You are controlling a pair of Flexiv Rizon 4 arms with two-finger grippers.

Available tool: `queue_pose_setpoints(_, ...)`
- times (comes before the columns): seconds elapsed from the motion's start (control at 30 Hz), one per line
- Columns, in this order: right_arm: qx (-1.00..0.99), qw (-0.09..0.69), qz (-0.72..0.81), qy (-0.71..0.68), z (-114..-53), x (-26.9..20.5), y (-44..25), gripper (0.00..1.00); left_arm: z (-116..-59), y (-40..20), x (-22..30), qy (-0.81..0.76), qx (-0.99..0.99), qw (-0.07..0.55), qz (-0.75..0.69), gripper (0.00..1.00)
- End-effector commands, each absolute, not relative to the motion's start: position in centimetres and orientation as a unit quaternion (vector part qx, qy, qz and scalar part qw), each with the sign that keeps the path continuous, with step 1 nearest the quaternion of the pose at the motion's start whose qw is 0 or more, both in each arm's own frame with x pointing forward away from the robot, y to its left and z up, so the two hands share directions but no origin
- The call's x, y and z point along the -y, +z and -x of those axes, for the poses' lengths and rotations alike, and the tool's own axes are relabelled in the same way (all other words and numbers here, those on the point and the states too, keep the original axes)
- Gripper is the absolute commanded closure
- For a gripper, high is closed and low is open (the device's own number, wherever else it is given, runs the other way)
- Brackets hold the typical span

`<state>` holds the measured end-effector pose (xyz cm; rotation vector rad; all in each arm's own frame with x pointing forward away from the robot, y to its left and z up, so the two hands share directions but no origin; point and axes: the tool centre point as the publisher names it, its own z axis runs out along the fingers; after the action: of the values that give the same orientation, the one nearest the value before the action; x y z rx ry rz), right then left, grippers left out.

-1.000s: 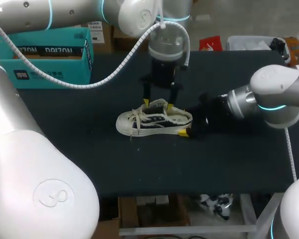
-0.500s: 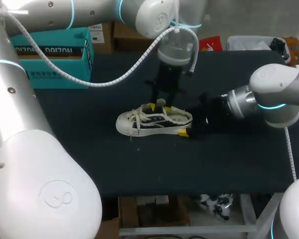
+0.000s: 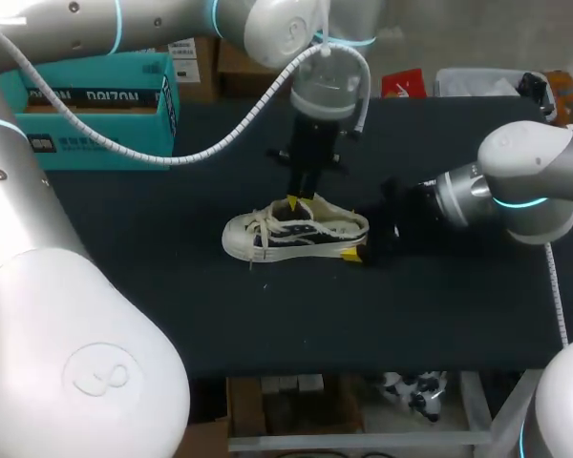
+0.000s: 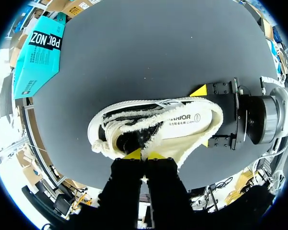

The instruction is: Open the shoe tongue, take the insole out of the shoe, put the insole back into the shoe, and pack the shoe into the shoebox

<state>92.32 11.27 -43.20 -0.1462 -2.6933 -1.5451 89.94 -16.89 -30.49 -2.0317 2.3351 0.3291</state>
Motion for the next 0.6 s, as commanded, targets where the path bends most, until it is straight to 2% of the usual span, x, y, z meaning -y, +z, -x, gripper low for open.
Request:
queue_pose_setpoints(0.03, 0.866, 0.017, 0.047, -0.498, -92.3, -11.5, -43.9, 1.00, -88.6, -30.5, 14.0, 0.031, -0.747, -0.007, 0.664, 1.00)
queue_pose_setpoints(0.6, 0.866, 0.017, 0.047, -0.498, -92.3, -11.5, -43.9, 1.00, -89.5, -30.9, 9.7, -0.088, -0.703, -0.055, 0.703, 1.00)
